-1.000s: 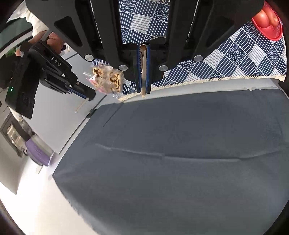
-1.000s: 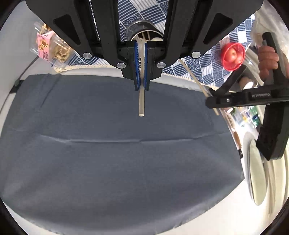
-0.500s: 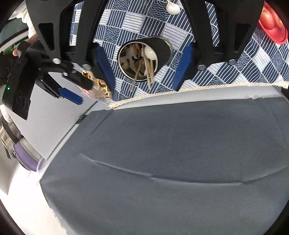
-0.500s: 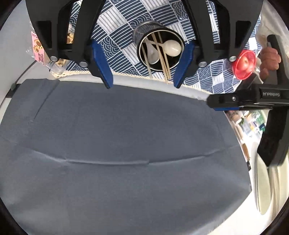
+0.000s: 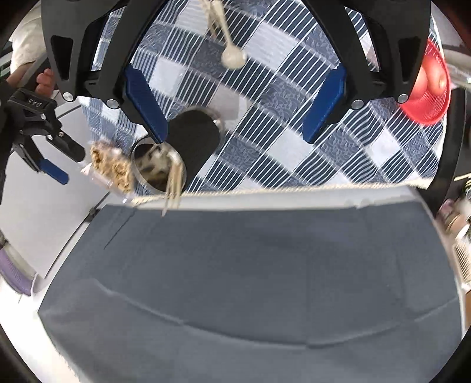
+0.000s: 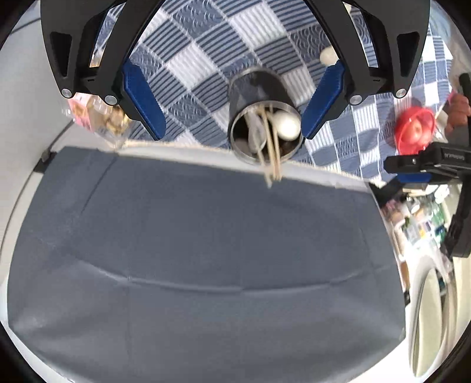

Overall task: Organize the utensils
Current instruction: 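Move both grippers back over the remaining spoon and chopsticks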

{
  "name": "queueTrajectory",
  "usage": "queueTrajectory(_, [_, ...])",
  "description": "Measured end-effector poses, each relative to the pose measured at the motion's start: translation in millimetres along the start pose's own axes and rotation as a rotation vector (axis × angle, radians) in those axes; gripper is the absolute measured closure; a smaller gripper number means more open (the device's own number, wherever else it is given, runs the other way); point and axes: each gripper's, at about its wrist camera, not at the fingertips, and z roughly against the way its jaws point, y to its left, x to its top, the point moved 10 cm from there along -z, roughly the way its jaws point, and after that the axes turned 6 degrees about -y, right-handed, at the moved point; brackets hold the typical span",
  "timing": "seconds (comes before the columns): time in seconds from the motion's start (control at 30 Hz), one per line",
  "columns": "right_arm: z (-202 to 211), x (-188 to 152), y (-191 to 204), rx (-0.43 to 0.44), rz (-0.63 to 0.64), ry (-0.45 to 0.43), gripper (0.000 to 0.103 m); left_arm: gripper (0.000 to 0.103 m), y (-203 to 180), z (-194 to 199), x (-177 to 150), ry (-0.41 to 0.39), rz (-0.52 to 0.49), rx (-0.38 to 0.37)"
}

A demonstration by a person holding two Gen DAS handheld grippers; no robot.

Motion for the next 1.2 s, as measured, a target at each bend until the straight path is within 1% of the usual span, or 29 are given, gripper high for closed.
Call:
queueTrajectory(0.17, [8.6, -43.6, 25.3, 0.008, -0.006, 0.071, 0.014, 0.011, 8.3, 10.1, -37.1, 0.045, -0.034, 0.013])
queueTrajectory(0.23, [10.5, -61.1, 35.7, 0.013, 0.008, 0.104, 0.014, 0.011, 9.4, 12.1, -53.0, 0.078, -0.034, 0.0])
queueTrajectory(0.27, [11.5, -70.5, 40.8, 0.008, 0.013, 0.12, 0.014, 0.011, 11.5, 13.9, -62.4, 0.097, -0.049, 0.015])
queueTrajectory(0.33, [15.3, -92.3, 53.0, 0.004, 0.026, 0.155, 0.014, 0.01, 14.5, 18.4, -76.3, 0.103, -0.08, 0.035])
queueTrajectory(0.43, [19.9, -122.0, 70.6, -0.003, 0.07, 0.203, 0.014, 0.01, 18.2, 20.1, -99.9, 0.151, -0.091, 0.023])
queueTrajectory(0.5, [22.8, -144.2, 82.2, 0.006, 0.08, 0.244, 0.014, 0.01, 21.1, 23.8, -111.5, 0.159, -0.1, 0.027])
queueTrajectory(0.57, [22.1, -165.2, 91.1, 0.005, 0.086, 0.287, 0.014, 0.01, 22.0, 25.9, -124.2, 0.185, -0.101, 0.008])
queueTrajectory(0.73, [18.1, -208.8, 111.1, 0.002, 0.101, 0.375, 0.014, 0.009, 27.8, 30.5, -151.3, 0.216, -0.121, -0.002])
queueTrajectory(0.8, [12.5, -228.6, 118.5, 0.002, 0.105, 0.421, 0.014, 0.009, 32.0, 31.5, -158.0, 0.216, -0.124, 0.002])
queueTrajectory(0.9, [6.1, -250.2, 124.9, 0.006, 0.093, 0.475, 0.014, 0.009, 38.2, 30.9, -172.3, 0.238, -0.1, -0.019])
queueTrajectory(1.03, [3.5, -266.7, 129.0, 0.002, 0.059, 0.5, 0.014, 0.009, 48.0, 27.0, -189.6, 0.267, -0.132, 0.031])
queueTrajectory(1.13, [0.3, -277.2, 132.1, 0.007, 0.048, 0.528, 0.014, 0.009, 47.9, 26.5, -202.6, 0.287, -0.15, 0.018])
queueTrajectory(1.2, [-2.1, -282.1, 133.6, -0.001, 0.054, 0.537, 0.014, 0.009, 49.4, 24.8, -210.0, 0.294, -0.157, 0.024])
